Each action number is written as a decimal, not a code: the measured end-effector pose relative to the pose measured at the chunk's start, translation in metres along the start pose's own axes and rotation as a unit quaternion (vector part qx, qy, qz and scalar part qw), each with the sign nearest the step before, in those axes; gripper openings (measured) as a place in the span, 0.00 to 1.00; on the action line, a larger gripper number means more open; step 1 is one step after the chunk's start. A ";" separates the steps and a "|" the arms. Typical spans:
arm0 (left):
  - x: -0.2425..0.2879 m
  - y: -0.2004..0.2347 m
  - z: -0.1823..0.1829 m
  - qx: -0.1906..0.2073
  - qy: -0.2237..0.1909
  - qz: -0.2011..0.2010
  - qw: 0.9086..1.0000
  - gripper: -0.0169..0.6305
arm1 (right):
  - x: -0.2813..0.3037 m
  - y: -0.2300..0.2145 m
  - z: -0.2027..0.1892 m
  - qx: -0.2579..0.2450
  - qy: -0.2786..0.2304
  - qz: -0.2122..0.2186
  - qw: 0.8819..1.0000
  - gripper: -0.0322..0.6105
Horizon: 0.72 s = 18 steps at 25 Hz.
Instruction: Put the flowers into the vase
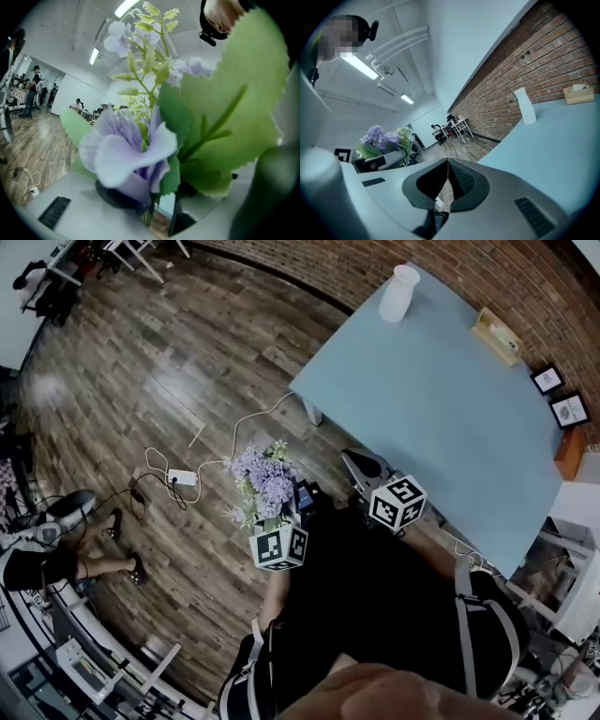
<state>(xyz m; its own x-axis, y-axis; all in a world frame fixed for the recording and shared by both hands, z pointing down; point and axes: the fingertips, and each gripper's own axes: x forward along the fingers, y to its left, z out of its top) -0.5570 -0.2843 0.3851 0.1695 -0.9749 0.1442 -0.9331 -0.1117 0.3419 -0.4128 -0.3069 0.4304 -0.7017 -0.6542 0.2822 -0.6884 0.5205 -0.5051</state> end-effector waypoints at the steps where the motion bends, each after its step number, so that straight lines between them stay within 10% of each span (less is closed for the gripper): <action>1: 0.002 0.011 -0.001 -0.003 0.008 -0.006 1.000 0.35 | 0.008 0.006 -0.001 -0.001 0.000 -0.006 1.000 0.08; 18: 0.143 0.059 0.064 0.040 0.016 -0.035 0.998 0.35 | 0.156 -0.026 0.072 0.048 -0.039 -0.002 0.998 0.08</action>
<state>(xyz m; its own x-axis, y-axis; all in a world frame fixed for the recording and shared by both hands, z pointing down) -0.6077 -0.4427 0.3668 0.2438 -0.9579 0.1517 -0.9408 -0.1957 0.2767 -0.4913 -0.4619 0.4284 -0.6802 -0.6987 0.2216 -0.6677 0.4659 -0.5806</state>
